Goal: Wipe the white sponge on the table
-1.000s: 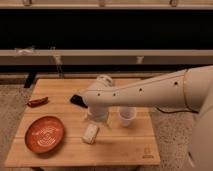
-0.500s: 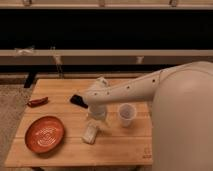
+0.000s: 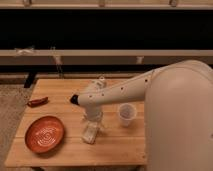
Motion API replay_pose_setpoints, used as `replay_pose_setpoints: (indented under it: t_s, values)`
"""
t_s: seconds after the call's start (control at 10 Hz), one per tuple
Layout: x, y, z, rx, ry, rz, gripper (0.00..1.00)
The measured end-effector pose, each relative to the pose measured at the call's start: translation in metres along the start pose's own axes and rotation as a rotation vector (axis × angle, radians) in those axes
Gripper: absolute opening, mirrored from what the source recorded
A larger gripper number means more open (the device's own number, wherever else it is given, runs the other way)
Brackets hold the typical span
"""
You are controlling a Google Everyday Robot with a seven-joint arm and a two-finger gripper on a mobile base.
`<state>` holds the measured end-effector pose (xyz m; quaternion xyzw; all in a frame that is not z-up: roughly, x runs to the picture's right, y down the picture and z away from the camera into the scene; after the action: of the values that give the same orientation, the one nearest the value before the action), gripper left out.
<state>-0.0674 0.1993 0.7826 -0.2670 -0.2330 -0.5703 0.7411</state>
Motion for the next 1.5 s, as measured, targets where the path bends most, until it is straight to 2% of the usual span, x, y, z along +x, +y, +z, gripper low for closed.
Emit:
replay_pose_setpoints:
  t_s: [0.8,0.9,1.1,1.2,1.5]
  values:
    - [-0.004,-0.011,0.036,-0.038,-0.017,0.012,0.80]
    - [-0.004,-0.011,0.040,-0.045,-0.020,0.013,0.77]
    - [-0.002,-0.011,0.046,-0.057,-0.024,0.015,0.61]
    - [-0.001,-0.010,0.048,-0.062,-0.028,0.019,0.49]
    - [0.006,-0.007,0.047,-0.059,-0.035,0.044,0.20]
